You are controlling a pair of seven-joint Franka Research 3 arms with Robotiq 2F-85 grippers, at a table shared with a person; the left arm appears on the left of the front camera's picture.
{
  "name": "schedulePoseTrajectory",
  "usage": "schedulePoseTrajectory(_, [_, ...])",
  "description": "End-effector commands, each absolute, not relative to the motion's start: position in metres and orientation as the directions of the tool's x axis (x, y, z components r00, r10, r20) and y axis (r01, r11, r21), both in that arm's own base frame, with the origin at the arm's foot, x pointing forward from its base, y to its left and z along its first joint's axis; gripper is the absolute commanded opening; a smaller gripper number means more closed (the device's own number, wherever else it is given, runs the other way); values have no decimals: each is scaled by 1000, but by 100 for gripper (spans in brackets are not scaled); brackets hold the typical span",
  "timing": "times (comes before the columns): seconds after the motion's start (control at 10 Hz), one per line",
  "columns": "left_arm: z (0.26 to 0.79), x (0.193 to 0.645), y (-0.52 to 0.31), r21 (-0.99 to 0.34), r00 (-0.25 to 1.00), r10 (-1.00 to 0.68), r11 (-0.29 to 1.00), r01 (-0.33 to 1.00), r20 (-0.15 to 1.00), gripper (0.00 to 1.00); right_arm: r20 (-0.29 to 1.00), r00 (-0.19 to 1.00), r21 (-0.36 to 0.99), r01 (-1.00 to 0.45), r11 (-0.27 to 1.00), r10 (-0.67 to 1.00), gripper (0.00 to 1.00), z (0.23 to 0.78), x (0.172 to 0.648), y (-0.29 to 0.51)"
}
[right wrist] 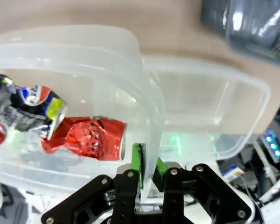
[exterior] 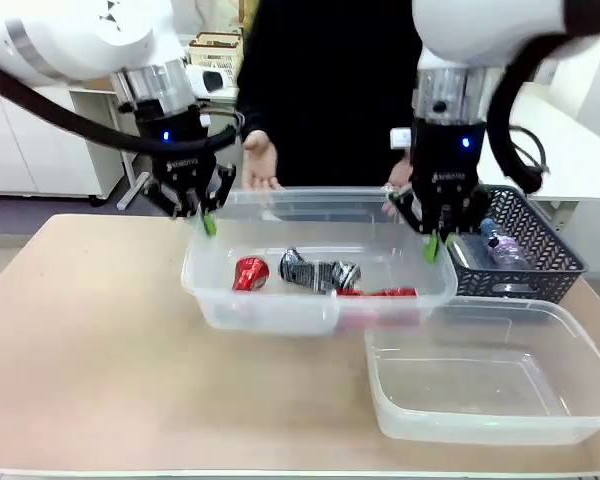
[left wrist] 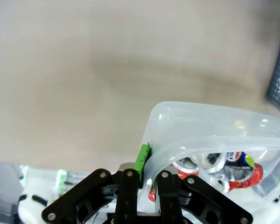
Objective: Sort the waste into each basket.
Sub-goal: Offer the picked Organizing box to the human.
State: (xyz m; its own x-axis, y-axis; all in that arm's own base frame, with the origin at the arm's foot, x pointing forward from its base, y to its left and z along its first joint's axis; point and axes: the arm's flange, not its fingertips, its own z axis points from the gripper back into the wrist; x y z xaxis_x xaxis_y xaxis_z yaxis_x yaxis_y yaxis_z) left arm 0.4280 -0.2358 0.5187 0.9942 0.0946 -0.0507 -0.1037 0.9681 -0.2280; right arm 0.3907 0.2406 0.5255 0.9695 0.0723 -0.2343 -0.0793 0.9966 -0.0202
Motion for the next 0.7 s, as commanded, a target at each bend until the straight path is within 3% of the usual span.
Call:
schedulePoseTrajectory(0.0, [536,504,-256,-283,963,267,923,-262,-20,7,-313,934,60,-159,985,170,6,544,472,268])
schedulePoseTrajectory(0.4, [507,566,-262,-304,928,366,878,-369,-70,7,-386,906,146,-128,981,175,6,503,527,276])
schedulePoseTrajectory(0.5, [502,553,-223,-236,963,266,934,-267,-38,7,-396,904,149,-108,983,159,6,492,525,273])
schedulePoseTrajectory(0.6, [502,553,-223,-236,963,266,934,-267,-38,7,-363,921,68,-122,990,139,6,499,535,247])
